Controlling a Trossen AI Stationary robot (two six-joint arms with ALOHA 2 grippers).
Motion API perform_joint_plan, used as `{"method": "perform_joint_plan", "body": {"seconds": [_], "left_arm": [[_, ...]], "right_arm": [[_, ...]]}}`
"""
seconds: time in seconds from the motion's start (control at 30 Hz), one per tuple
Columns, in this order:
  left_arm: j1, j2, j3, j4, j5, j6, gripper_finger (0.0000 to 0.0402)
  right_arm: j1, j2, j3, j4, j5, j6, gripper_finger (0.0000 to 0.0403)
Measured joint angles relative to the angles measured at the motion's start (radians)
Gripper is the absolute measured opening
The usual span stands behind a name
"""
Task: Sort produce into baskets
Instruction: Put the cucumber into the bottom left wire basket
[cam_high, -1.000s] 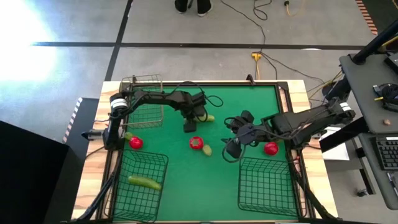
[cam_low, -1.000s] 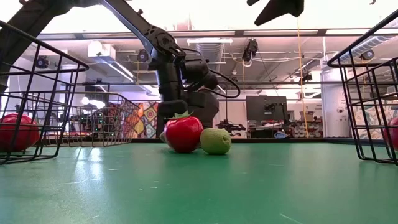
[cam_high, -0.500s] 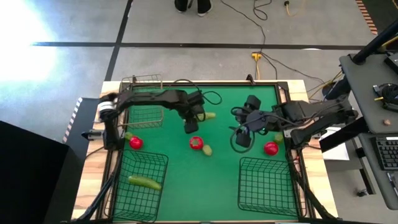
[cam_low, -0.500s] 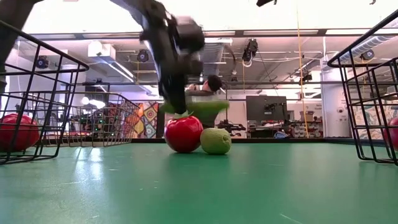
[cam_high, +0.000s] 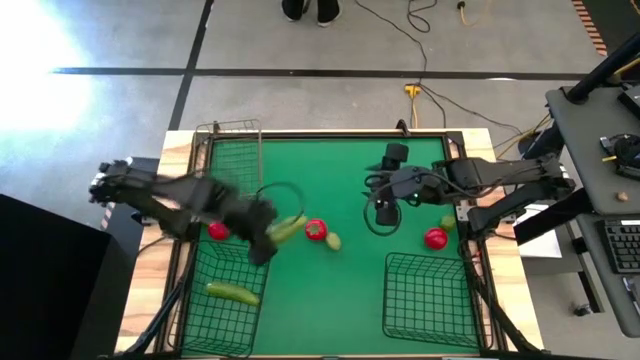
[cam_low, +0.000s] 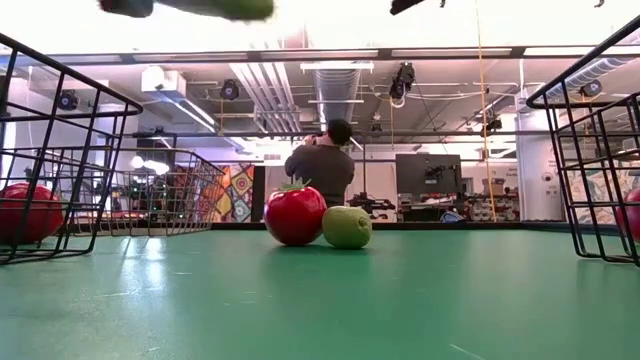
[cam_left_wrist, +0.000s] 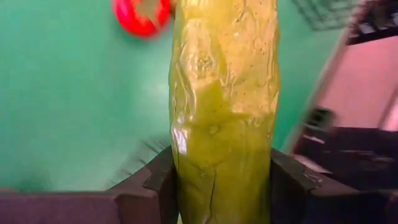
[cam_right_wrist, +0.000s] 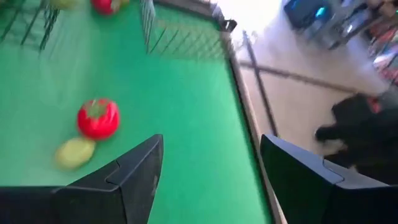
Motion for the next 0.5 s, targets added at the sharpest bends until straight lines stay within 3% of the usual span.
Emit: {"method": "perform_joint_plan", "body": {"seconds": [0.23,0.5], "left_arm": [[-0.372,-0.007,-0.001,-0.074,-0.134,-0.481,0.0154],[-0.644,0.076,-0.008,-0.128,-0.14,-0.63,0.0154]], "right_arm": [[-0.027,0.042,-0.046,0.261,-0.01,-0.001,0.0261],[0.074,0.099,-0.019,0.262,-0.029,0.162,0.0265]]}}
